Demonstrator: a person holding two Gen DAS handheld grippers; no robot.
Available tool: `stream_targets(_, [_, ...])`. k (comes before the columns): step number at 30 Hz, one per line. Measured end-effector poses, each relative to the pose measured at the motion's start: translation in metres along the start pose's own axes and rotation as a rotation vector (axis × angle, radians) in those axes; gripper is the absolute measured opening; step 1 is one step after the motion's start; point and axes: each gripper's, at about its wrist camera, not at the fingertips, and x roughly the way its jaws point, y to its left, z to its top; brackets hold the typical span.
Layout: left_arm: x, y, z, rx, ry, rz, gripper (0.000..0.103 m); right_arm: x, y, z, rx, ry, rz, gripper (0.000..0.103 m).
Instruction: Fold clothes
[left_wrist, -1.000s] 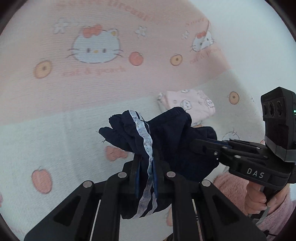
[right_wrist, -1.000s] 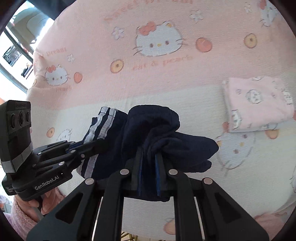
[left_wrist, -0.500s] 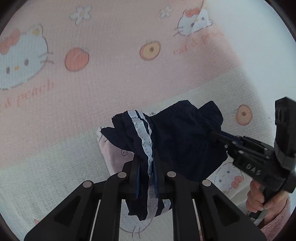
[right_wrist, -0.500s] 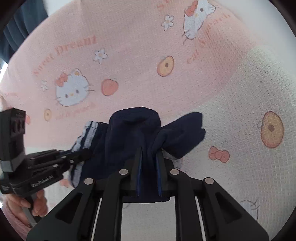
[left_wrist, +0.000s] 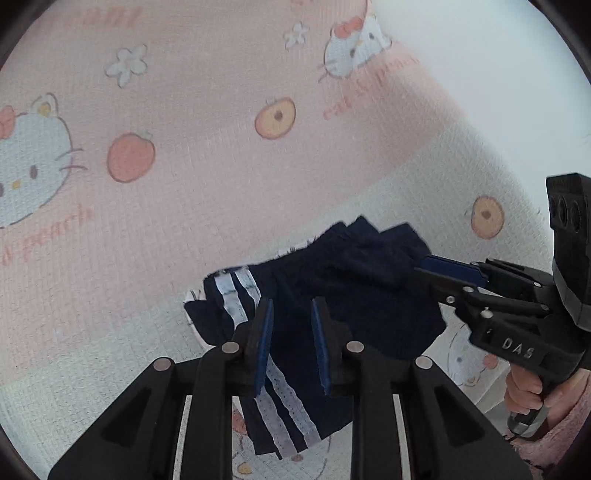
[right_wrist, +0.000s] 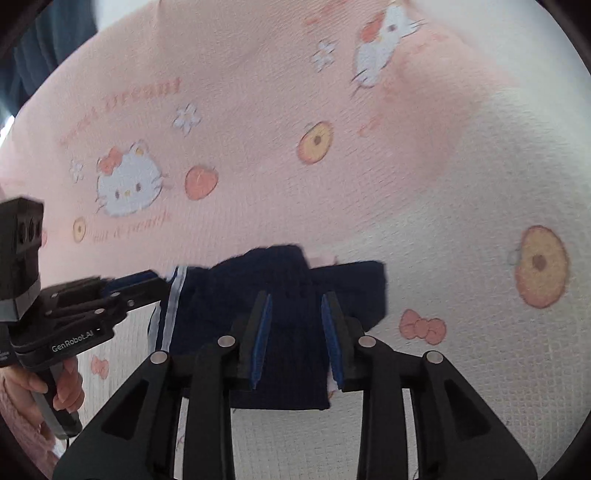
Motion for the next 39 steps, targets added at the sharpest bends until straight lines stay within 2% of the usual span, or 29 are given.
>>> stream_targets(1, [0.011,0.002,-0.002,0.006,0.034,0.031,0.023,0.014,0.001,-0.001,-0.018,0.044,-0.031,0.028])
stream_targets(3, [0.016,0.012,-0.005,-0.018,0.063,0.023,0.023,0.031,-0.005,-0.004,-0.001,0.074,-0.069,0.028])
stream_targets(6, [-0.003,0.023,-0.005,-0.056,0.031,0.008,0.023,0.015,-0.022,-0.002,0.063,0.043,-0.06,0.029])
stream_targets(7, [-0.01,0.024,-0.005,-0.066,0.018,0.007,0.028,0.008,-0.026,-0.002,0.081,0.035,-0.057,0.033])
stream_targets(9, [-0.022,0.016,-0.005,-0.036,-0.03,-0.022,0.045,0.005,-0.019,-0.001,0.084,0.001,-0.07,0.04])
stream_targets(10, [-0.024,0.011,-0.006,-0.01,-0.041,-0.03,0.049,0.0,-0.015,0.0,0.075,-0.018,-0.057,0.04])
stream_targets(11, [-0.024,0.005,-0.007,0.018,-0.045,-0.035,0.049,0.0,-0.008,0.0,0.05,-0.018,-0.03,0.04])
stream_targets(13, [-0.01,0.001,-0.007,0.055,0.008,0.006,0.049,0.013,0.009,-0.003,-0.025,0.028,-0.077,0.039])
stream_targets(15, [-0.009,0.004,-0.009,0.055,0.015,0.009,0.049,0.029,0.02,-0.008,-0.079,0.07,-0.153,0.039])
stream_targets(17, [-0.013,0.008,-0.01,0.049,0.009,0.001,0.049,0.031,0.013,-0.009,-0.022,0.081,-0.157,0.039])
stream_targets(19, [-0.043,0.016,-0.013,-0.018,-0.09,-0.098,0.049,0.011,0.009,-0.009,0.032,0.047,-0.137,0.04])
stream_targets(20, [-0.059,0.021,-0.014,-0.057,-0.13,-0.11,0.049,0.0,0.012,-0.009,0.026,0.028,-0.13,0.041])
stream_targets(24, [-0.117,0.049,-0.02,-0.166,-0.21,-0.01,0.049,-0.044,0.045,-0.008,-0.005,0.01,-0.11,0.041])
stream_targets(26, [-0.144,0.068,-0.025,-0.197,-0.231,0.067,0.05,-0.067,0.072,-0.005,-0.024,-0.02,-0.095,0.042])
stream_targets(27, [-0.153,0.079,-0.025,-0.202,-0.229,0.114,0.05,-0.079,0.086,-0.004,-0.033,-0.036,-0.088,0.045])
stream_targets(28, [-0.16,0.092,-0.024,-0.203,-0.221,0.163,0.05,-0.088,0.102,-0.005,-0.039,-0.058,-0.067,0.063])
stream_targets(30, [-0.181,0.111,-0.026,-0.21,-0.214,0.251,0.05,-0.106,0.134,-0.008,-0.051,-0.109,-0.023,0.081])
stream_targets(32, [-0.206,0.13,-0.029,-0.222,-0.212,0.327,0.05,-0.115,0.164,-0.006,-0.078,-0.132,-0.002,0.082])
stream_targets(36, [-0.263,0.155,-0.053,-0.261,-0.258,0.411,0.051,-0.129,0.213,-0.013,-0.094,-0.131,0.027,0.082])
stream_targets(39, [-0.301,0.174,-0.077,-0.299,-0.316,0.455,0.065,-0.14,0.249,-0.019,-0.105,-0.129,0.048,0.082])
